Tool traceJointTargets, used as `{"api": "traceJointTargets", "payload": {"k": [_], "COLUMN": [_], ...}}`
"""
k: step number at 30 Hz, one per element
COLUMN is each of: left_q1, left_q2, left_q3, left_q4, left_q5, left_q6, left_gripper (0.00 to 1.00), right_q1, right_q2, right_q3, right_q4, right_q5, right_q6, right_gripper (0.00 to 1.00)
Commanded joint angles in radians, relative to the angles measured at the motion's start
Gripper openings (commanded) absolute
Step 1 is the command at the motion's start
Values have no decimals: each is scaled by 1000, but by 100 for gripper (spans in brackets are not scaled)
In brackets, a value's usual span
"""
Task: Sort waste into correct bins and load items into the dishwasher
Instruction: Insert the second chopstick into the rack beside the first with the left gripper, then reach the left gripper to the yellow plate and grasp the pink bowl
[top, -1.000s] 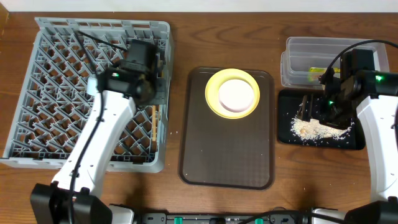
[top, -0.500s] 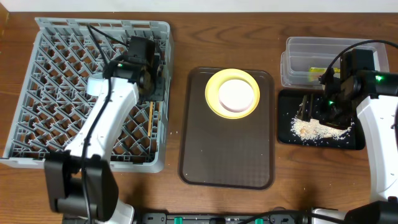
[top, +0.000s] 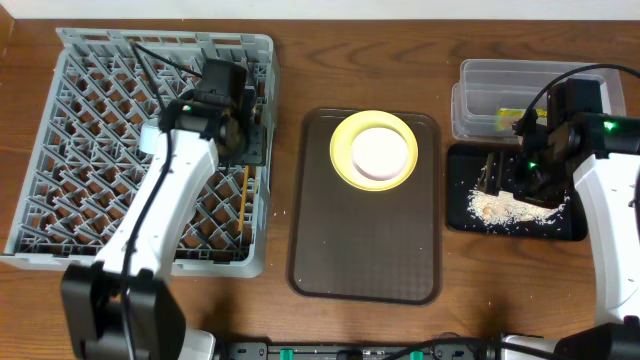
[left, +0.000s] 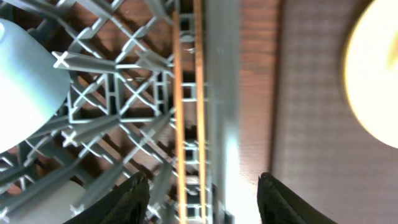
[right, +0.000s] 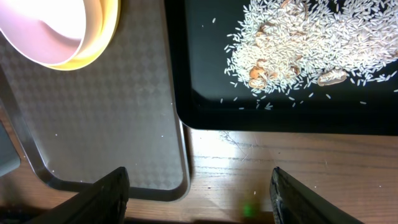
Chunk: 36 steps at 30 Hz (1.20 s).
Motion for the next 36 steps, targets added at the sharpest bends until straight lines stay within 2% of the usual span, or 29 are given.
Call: {"api": "traceJointTargets", "payload": {"k": [1,7,13,18,22,29,36], "left_q1": [-26,-138,-293,-400,-476,-559,-583], "left_q2": [-46,-42,2,108,223,354,450], "left_q3": [90,178,180,180,180,180,180], "left_q4": [-37,5,198,281,334,387,399], "left_q5": [69,64,64,65,65,63,-39], "left_q6": [-53,-65,-44,-30,25,132,135], "left_gripper": [58,61,65,69,69,69,69], "right_q1": [-3,-3,-3,-4,-4,-3,-3], "right_q2": [-19,-19,-19,-19,-19,-19,-19], "right_q3": [16,16,16,16,16,16,16], "right_q4": [-1,-1,-5,-16,-38,-42,-43], "right_q5": [2,2,2,14,113,114,114], "right_q6": [8,9,8,10,74,73,72], "right_gripper": [70,71,72,71,72,73,73]}}
